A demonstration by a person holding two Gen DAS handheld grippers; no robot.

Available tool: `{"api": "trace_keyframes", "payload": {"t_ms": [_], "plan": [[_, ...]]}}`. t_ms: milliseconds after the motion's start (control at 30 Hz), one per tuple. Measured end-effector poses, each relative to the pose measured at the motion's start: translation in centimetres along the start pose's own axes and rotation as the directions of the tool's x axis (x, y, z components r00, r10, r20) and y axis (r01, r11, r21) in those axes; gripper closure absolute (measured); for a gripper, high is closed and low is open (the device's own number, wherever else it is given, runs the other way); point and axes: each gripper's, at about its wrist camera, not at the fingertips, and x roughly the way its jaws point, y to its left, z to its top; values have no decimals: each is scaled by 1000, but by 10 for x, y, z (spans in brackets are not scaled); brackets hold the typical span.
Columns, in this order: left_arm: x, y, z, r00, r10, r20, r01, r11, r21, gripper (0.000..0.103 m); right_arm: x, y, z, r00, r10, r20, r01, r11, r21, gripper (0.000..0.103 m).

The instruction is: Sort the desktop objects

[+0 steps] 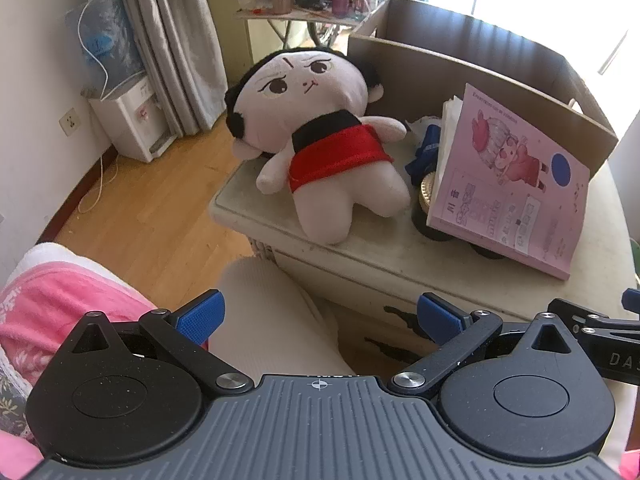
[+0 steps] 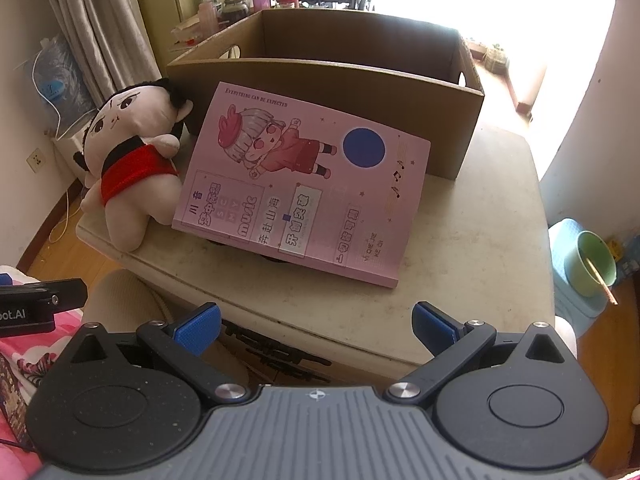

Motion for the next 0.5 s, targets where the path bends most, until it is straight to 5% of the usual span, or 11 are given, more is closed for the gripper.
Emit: {"api": "trace_keyframes", "payload": {"t_ms": [500], "plan": [[8, 0, 6, 1000, -9, -8, 9, 1000, -2, 0, 7, -1, 4, 1000, -8, 1, 8, 1000, -9, 0]]}}
